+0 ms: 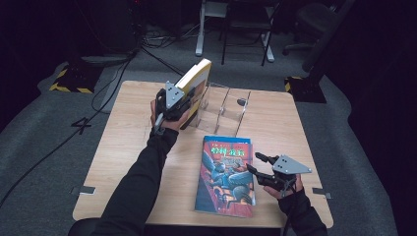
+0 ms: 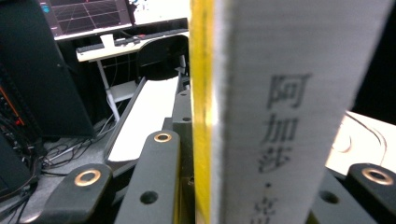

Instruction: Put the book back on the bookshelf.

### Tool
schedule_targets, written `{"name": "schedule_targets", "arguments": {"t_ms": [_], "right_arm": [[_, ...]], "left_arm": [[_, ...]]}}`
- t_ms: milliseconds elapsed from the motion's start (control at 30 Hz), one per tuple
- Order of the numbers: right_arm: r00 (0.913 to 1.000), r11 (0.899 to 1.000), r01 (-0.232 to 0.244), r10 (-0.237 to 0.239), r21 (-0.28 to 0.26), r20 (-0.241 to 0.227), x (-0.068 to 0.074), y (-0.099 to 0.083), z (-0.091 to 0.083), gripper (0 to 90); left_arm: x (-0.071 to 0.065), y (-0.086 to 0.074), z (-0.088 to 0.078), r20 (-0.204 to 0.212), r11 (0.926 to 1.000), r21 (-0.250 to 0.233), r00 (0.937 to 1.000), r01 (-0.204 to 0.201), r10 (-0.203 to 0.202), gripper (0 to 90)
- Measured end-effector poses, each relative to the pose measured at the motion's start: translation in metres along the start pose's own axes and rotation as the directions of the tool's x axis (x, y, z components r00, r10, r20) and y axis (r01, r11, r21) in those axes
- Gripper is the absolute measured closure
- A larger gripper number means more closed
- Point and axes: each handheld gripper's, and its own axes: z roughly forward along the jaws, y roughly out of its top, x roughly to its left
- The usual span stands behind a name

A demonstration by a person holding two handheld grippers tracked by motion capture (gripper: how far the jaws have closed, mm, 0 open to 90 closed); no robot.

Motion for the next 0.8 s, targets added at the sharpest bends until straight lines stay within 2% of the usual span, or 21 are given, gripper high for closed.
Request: {"name": "schedule_targets", "arguments": {"t_ms": [133, 267, 433, 467, 533, 667, 800], "right_arm": [[0.9999, 1.0, 0.002, -0.002, 0.009, -0.012, 0.0, -0.001, 0.001, 46.4], [0.9999, 1.0, 0.002, -0.002, 0.016, -0.017, 0.0, -0.003, 0.003, 46.4], [0.9998, 1.0, -0.005, 0.006, 0.025, -0.021, 0.0, -0.003, 0.004, 45.8], [0.9998, 1.0, -0.002, 0.003, 0.027, -0.019, 0.0, -0.004, 0.004, 45.8], [0.9997, 1.0, 0.003, -0.002, 0.027, -0.025, 0.001, -0.003, 0.004, 45.8], [0.9996, 1.0, 0.016, -0.016, 0.026, -0.023, 0.003, -0.002, 0.005, 45.8], [0.9996, 0.999, 0.015, -0.014, 0.029, -0.025, 0.002, -0.003, 0.005, 45.8]], "left_arm": [[-0.001, 0.004, 0.014, 0.015, 0.9999, 0.004, 0.9998, -0.011, 0.011, 75.0], [0.002, 0.007, 0.023, 0.016, 0.9997, -0.007, 0.9996, 0.024, -0.024, 74.9], [0.004, 0.01, 0.032, 0.016, 0.9995, -0.01, 0.9994, 0.03, -0.03, 74.9], [0.005, 0.011, 0.036, 0.024, 0.9988, -0.024, 0.9988, 0.044, -0.043, 74.8], [0.004, 0.012, 0.039, 0.02, 0.9987, -0.03, 0.999, 0.04, -0.04, 74.7], [0.002, 0.009, 0.04, 0.029, 0.9989, -0.034, 0.9991, 0.031, -0.03, 74.4], [0.002, 0.002, 0.035, 0.026, 0.9979, -0.029, 0.998, 0.058, -0.057, 74.4]]}}
